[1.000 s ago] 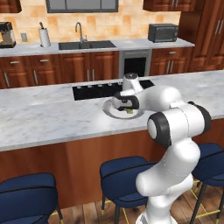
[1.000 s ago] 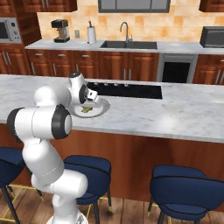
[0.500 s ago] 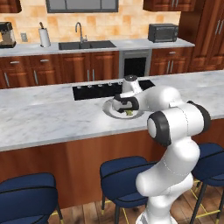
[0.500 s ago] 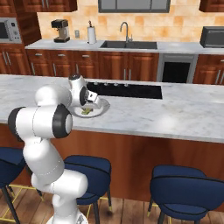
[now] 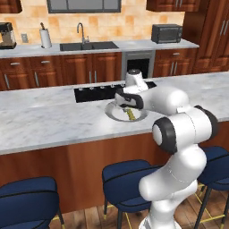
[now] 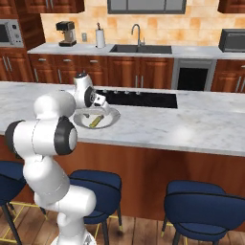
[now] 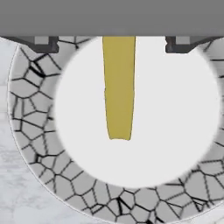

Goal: Retrieve the butter from the fridge and place it on a plate on the dining table. Then retrieve the butter knife by the fridge and place it near the plate.

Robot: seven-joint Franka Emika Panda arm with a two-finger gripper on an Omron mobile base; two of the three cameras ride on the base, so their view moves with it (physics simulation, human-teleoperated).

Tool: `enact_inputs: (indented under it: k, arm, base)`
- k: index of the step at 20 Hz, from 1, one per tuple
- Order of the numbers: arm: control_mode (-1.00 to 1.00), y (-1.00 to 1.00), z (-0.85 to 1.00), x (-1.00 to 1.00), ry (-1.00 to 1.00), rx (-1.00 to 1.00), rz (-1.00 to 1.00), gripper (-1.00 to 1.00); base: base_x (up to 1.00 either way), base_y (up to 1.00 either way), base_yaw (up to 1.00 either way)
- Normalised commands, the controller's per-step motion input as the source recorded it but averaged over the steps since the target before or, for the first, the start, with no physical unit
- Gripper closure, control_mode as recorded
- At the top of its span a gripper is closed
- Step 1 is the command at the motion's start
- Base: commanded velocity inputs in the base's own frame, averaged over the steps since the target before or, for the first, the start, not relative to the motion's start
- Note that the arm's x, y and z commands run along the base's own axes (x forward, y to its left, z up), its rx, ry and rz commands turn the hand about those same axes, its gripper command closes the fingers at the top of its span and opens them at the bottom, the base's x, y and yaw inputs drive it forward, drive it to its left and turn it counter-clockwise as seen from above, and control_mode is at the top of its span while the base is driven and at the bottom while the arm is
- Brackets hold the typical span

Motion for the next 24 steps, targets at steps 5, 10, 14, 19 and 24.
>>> enact_inputs:
  k: [5,10,14,19,24]
  arm:
    - [-1.00,-0.21,0.95,-1.00,0.18,0.02,0.04,-1.00]
    - [-1.00,-0.43,0.73,-1.00,0.18,0.04,0.07,-1.00]
    - [-1.00,-0.12,0.02,-1.00,0.24,0.00,0.03,-1.00]
    - [-1.00,0.00,0.00,-1.00,0.14,-0.05,0.00,-1.00]
    - [-1.00,-0.06,-0.37,-1.00,0.03,-0.05,0.01,-1.00]
  base:
    - [0.00,0.00,0.00]
    - [0.00,0.00,0.00]
    - [0.00,0.00,0.00]
    - [0.00,0.00,0.00]
    - [0.00,0.00,0.00]
